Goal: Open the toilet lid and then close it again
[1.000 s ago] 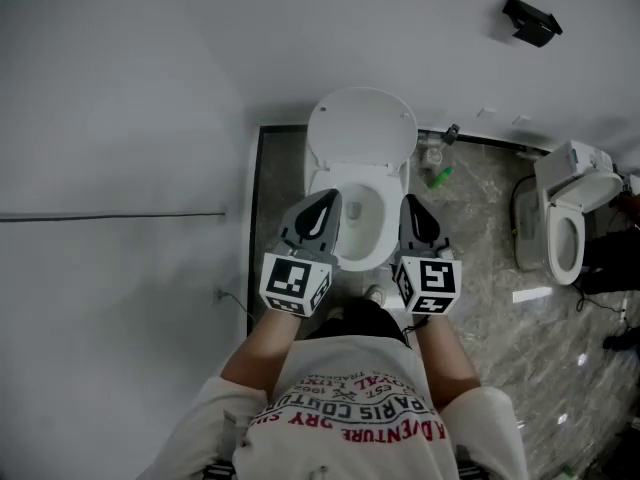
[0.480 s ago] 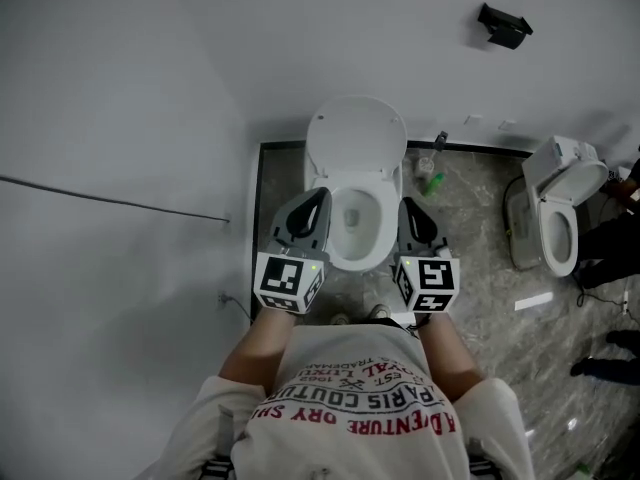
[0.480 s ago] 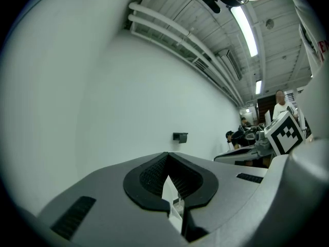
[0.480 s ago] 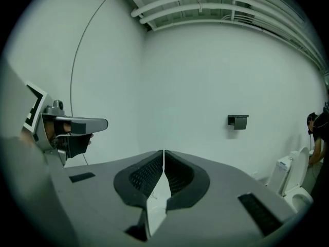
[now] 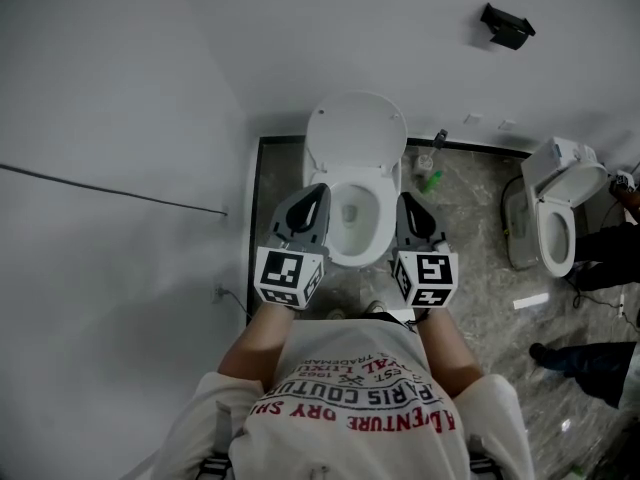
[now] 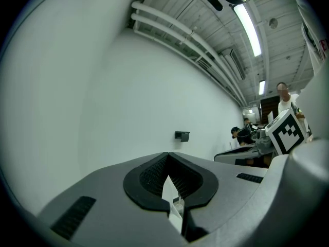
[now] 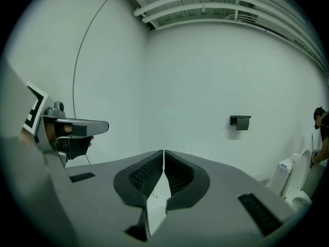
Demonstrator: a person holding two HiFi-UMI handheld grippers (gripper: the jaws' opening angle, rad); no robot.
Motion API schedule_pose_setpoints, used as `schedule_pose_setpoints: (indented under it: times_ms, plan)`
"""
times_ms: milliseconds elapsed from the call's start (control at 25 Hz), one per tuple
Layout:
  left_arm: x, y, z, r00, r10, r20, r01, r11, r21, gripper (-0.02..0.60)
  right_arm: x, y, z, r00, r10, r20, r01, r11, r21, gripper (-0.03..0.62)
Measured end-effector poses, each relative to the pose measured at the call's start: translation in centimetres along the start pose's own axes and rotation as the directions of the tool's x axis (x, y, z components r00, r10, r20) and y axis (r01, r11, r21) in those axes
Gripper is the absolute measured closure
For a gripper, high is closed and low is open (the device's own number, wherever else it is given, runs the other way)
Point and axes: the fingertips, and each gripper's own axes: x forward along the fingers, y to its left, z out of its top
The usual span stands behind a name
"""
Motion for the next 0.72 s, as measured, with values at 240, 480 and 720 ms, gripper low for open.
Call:
schedule_pose_setpoints:
  times_ms: [240, 480, 720]
  plan:
    - [-0.5, 1.2, -1.3, 1.000, 0.016, -0.014, -0.016, 1.000, 0.013, 0.575, 0.9, 1.0, -0.8, 1.000, 0.014, -0.011, -0.014, 1.000, 0.002, 0.579]
    - [-0.2, 2.2, -3.8, 0.997, 0.041, -0.060, -0.042, 0.999, -0.015, 0.575, 2.2, 1.4, -2.3, 0.998, 0.040, -0.042, -0.038, 0.998, 0.042, 0.579]
    - [3.0, 3.9, -6.0, 0.993, 0.057, -0.100, -0.063, 0.996, -0.058, 0.575, 6.2, -0.7, -3.4, 0.994, 0.076, -0.077, -0.071, 0.995, 0.063, 0.579]
